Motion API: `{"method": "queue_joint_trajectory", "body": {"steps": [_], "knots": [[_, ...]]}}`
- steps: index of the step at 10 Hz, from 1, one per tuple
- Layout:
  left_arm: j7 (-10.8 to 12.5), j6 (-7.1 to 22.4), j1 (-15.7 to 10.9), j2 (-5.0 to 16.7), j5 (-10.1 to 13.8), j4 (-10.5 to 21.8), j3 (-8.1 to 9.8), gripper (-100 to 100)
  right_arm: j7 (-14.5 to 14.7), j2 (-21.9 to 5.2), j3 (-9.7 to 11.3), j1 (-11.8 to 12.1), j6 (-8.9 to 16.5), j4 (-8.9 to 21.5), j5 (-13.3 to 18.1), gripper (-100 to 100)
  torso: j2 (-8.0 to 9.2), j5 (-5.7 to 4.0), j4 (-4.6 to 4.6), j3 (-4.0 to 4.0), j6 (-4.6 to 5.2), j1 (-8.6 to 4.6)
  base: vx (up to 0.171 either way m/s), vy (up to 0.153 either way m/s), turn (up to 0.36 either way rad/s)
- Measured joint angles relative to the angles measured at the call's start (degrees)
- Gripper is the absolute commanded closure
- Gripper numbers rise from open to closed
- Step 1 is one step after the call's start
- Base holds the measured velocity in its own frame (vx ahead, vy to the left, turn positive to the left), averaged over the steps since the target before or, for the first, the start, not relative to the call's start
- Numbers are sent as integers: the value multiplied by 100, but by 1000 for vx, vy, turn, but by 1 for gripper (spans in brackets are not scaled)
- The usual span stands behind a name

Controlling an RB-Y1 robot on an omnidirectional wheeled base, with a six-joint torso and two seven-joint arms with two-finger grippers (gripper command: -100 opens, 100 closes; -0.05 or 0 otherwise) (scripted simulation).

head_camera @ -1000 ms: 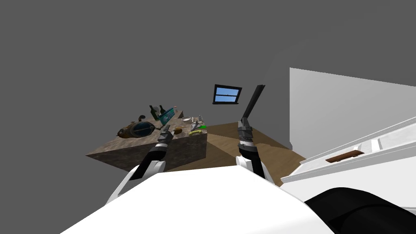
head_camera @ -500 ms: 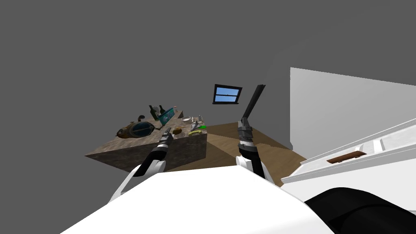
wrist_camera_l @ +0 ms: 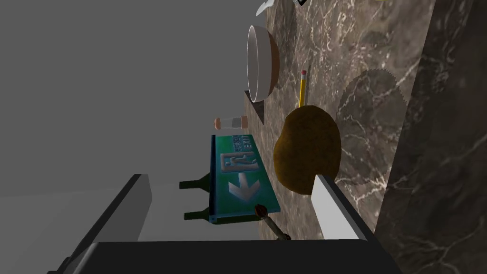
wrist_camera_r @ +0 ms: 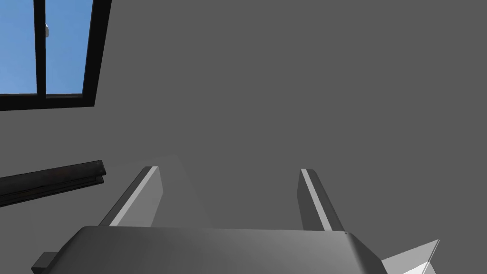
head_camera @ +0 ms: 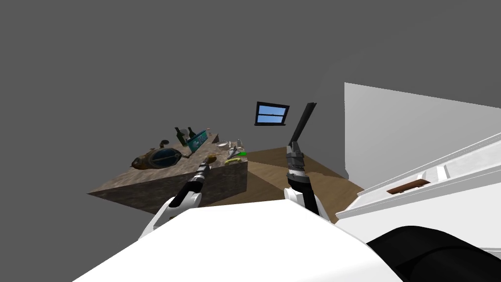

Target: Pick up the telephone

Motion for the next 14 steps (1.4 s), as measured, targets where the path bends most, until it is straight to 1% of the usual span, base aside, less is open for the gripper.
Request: {"method": "queue_joint_trajectory", "body": {"steps": [1,2,3,4,5,6,7,8,9,10,11,12,14], "knots": [[-21,104,-19,-23,-31,64,-31,-100,0,0,0,0,0,0,0,0,-2,0,0,-1,0,1,40,-40,-51],[-31,172,-77,3,-37,215,-47,-100,0,0,0,0,0,0,0,0,-3,0,-1,-2,0,-2,42,-45,-52],[-51,227,-103,-21,-69,336,-84,-100,0,0,0,0,0,0,0,0,-3,-1,-1,-2,0,-4,48,-42,-58],[-93,350,-185,-102,-138,425,-124,-100,0,0,0,0,0,0,0,0,-6,-1,-1,-3,1,-5,45,-37,-57],[-123,412,-255,-136,-176,596,-159,-100,0,0,0,0,0,0,0,0,-5,-1,-2,-3,0,-3,56,-59,-80],[-171,506,-266,-255,-266,705,-235,-100,0,0,0,0,0,0,0,0,-8,-2,-2,-5,0,-11,66,-60,-65],[-208,587,-310,-323,-320,841,-286,-100,0,0,0,0,0,0,0,0,-11,-3,-2,-6,0,-12,52,-50,-52],[-218,677,-367,-339,-332,925,-310,-100,0,0,0,0,0,0,0,0,-8,-2,-2,-5,0,-8,55,-52,-57],[-245,767,-413,-457,-396,1018,-356,-100,0,0,0,0,0,0,0,0,-8,-2,-2,-5,0,-10,56,-48,-58],[-258,860,-506,-539,-409,1129,-379,-100,0,0,0,0,0,0,0,0,-9,-3,-2,-5,0,-8,24,-20,-10],[-259,882,-518,-547,-409,1142,-382,0,0,0,0,0,0,0,0,0,2,-1,0,0,-3,2,5,-4,3],[-258,880,-517,-546,-409,1141,-382,-100,0,0,0,0,0,0,0,0,10,1,2,5,-2,9,-41,-3,-133],[-239,854,-834,-563,-445,1476,-159,-100,0,0,0,-1,0,0,0,0,36,2,8,20,1,13,-75,6,-153]]}}
